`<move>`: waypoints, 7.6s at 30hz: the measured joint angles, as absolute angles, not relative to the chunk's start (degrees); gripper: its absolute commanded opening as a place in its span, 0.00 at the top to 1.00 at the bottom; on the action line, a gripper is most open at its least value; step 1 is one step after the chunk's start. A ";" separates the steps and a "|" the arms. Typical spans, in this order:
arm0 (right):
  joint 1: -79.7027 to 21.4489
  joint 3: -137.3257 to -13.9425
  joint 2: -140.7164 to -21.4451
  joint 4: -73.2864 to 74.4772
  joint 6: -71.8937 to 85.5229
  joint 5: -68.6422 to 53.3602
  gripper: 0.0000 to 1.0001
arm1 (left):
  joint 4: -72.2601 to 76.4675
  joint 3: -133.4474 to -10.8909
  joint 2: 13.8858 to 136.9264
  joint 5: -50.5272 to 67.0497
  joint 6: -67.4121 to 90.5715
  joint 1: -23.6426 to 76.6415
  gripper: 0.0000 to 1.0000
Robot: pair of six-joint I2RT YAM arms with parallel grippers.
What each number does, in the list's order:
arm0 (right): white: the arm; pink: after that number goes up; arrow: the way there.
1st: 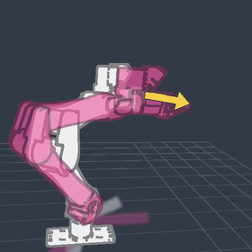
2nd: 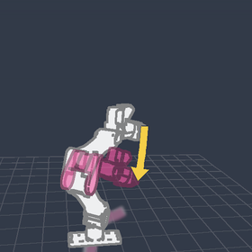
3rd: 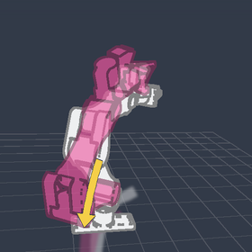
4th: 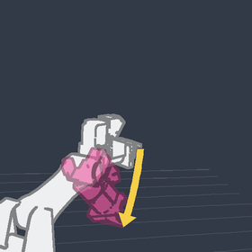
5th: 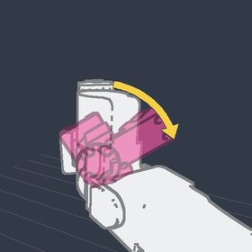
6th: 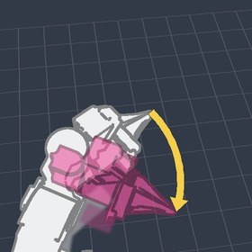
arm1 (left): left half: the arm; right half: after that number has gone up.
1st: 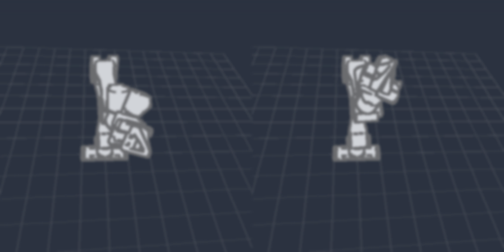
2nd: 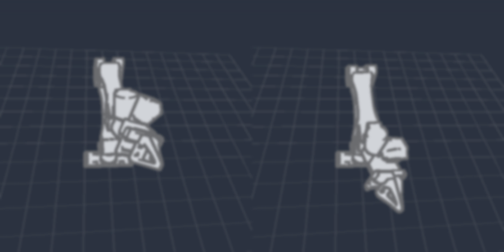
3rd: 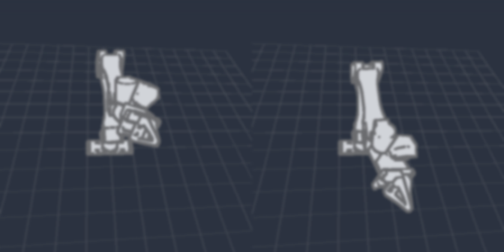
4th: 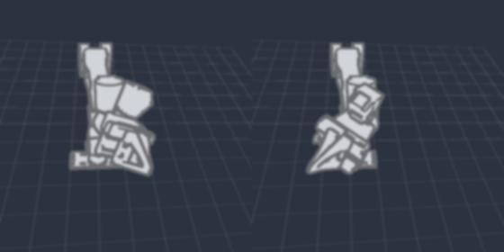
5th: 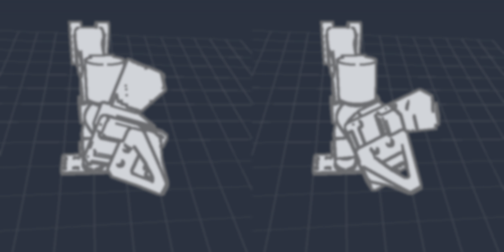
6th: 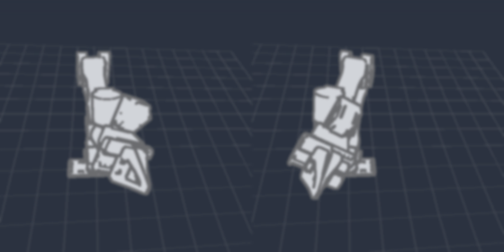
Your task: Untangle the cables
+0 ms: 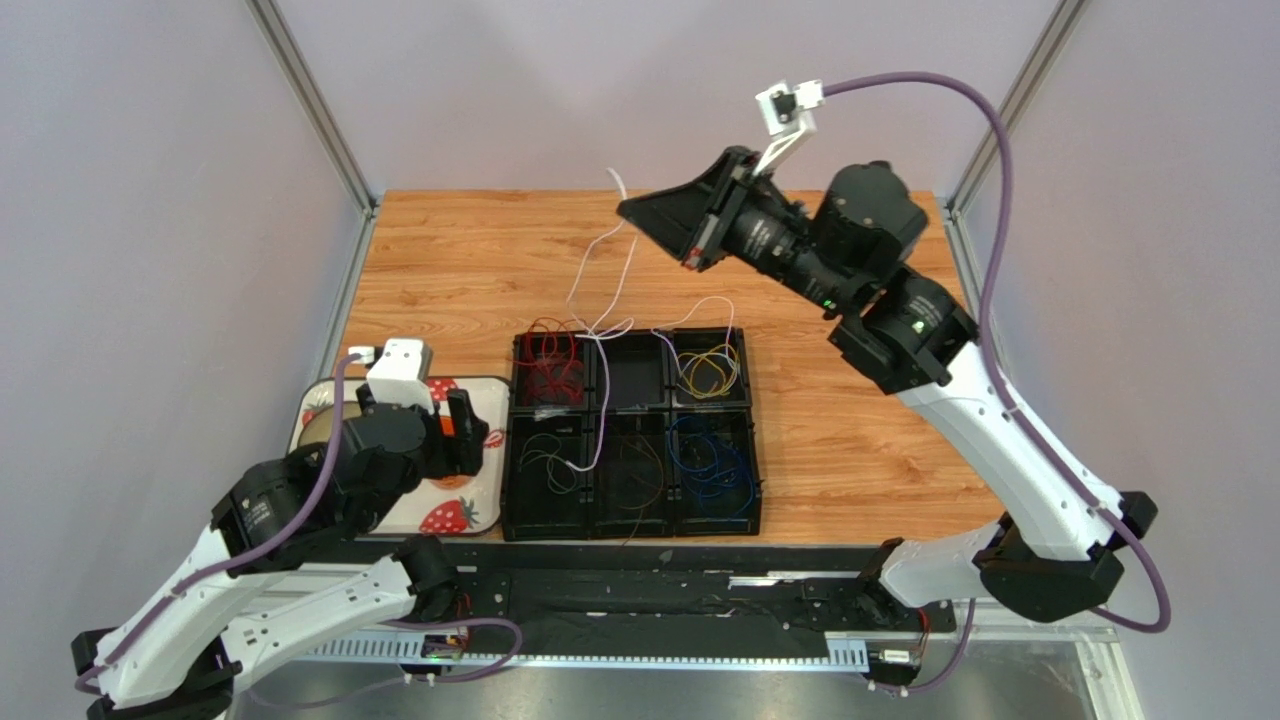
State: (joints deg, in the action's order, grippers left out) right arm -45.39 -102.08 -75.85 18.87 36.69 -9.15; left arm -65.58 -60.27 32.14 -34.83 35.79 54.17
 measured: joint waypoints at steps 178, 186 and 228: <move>-68.20 -78.15 -112.40 26.13 27.66 -0.25 1.00 | -66.70 -60.25 31.05 -36.56 37.41 53.10 0.20; -69.14 -80.20 -108.68 31.57 27.51 1.23 0.75 | -66.70 -60.25 31.05 -36.56 37.41 53.08 0.19; -69.56 -68.58 -77.69 35.94 26.46 16.43 0.32 | -66.70 -60.25 35.14 -36.51 37.39 52.27 0.20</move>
